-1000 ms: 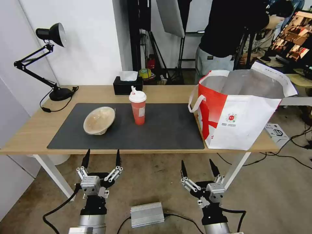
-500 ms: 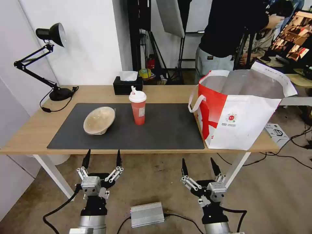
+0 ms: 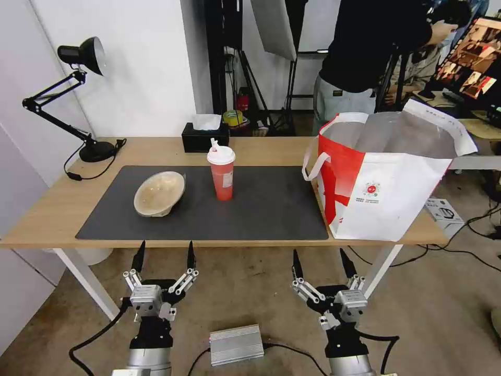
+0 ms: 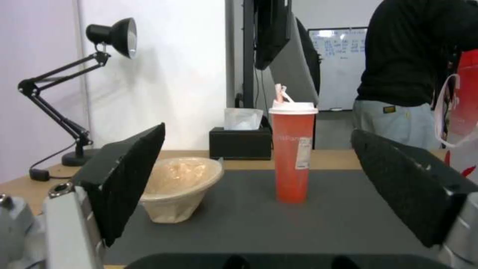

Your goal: Pick up the trash from the table and place it into the takeout bag.

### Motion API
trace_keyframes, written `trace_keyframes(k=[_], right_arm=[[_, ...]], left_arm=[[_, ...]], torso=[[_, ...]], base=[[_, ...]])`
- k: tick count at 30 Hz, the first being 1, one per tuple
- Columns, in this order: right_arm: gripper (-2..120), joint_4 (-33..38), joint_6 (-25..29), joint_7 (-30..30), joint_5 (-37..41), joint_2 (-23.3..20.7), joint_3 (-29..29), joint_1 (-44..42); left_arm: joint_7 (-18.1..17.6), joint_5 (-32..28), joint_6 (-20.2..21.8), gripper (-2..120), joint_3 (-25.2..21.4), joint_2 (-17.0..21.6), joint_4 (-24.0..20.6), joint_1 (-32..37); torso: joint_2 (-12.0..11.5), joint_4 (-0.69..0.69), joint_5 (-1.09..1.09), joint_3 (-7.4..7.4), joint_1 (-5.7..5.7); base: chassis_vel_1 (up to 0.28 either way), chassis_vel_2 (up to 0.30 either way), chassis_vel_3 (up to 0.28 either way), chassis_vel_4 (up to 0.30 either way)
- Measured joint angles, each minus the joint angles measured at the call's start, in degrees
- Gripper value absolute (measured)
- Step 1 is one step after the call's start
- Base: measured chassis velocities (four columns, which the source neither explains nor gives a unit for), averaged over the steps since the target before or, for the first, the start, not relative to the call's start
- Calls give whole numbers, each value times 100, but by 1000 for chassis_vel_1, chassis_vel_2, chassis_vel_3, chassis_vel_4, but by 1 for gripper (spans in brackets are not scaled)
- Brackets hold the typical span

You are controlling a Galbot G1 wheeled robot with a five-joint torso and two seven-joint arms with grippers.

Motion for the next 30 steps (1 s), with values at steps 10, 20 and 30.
trace_keyframes(k=[10,20,30], right_arm=[[100,154,-348,-1096,1338,-312,-38,946],[100,141,-1157,-1652,2744,-876,-536,2468],[100,-236,-1793,-1539,3392,-802,-1125,3799]], left_arm=[[0,4,-2,100,-46,38,-31,7],[0,-13,24,100,-113,43,-88,29],[1,-2,30,100,-160,-29,-156,112]], torso=[[0,0,0,0,0],[0,0,1,0,0],[-1,0,0,0,0]], base=[[0,0,0,0],[0,0,0,0],[0,0,0,0]])
